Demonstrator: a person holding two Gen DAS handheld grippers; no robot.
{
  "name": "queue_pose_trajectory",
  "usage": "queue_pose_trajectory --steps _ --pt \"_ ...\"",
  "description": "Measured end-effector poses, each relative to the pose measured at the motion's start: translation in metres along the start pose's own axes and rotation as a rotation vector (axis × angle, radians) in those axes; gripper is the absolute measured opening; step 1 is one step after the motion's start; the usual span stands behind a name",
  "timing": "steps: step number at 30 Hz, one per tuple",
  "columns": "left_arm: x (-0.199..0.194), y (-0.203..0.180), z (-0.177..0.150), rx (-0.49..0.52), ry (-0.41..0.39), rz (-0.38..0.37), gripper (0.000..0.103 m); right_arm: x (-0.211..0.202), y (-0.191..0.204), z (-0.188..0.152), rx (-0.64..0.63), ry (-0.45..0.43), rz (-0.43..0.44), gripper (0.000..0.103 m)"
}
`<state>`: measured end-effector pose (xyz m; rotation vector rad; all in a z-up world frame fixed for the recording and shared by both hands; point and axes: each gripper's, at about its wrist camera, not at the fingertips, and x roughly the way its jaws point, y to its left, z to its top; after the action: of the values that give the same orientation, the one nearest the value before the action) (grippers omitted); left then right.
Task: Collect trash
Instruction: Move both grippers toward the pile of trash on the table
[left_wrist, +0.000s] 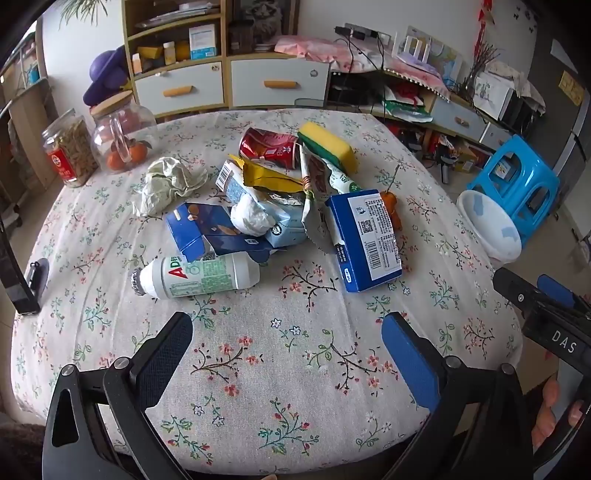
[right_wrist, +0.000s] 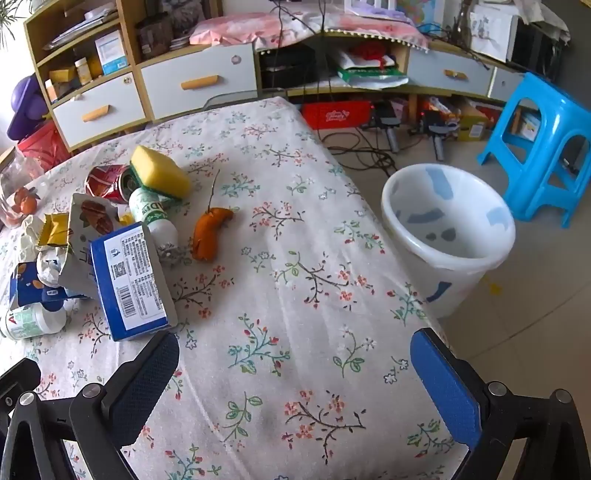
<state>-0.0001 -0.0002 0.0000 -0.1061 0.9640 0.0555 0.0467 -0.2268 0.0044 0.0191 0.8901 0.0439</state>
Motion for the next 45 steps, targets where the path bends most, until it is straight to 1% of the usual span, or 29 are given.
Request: queue_pose_trajectory --steps 31,33,37,43,45 --pt "-0.001 0.000 -0.001 -0.001 0.000 -0.002 0.103 0.000 0.000 0.000 0.001 0.003 0.000 0.103" --pt "0.005 -0.002 0.002 -0.003 0.000 -0.004 0.103 0.001 0.000 0.000 0.001 0.004 0.001 0.103" --pt "-0.002 0.002 -0.002 -0.007 0.000 -0.005 0.103 0.001 0.000 0.000 0.001 0.003 0.000 0.103" --pt "0.000 0.007 -0.001 -0.020 0.001 -0.013 0.103 0.001 0.000 -0.002 0.000 0.005 -0.001 0.103" --pt "0.001 0.009 -0.001 -0.020 0.002 -0.005 0.103 0.004 -0.001 -0.003 0.001 0.007 -0.001 0.103"
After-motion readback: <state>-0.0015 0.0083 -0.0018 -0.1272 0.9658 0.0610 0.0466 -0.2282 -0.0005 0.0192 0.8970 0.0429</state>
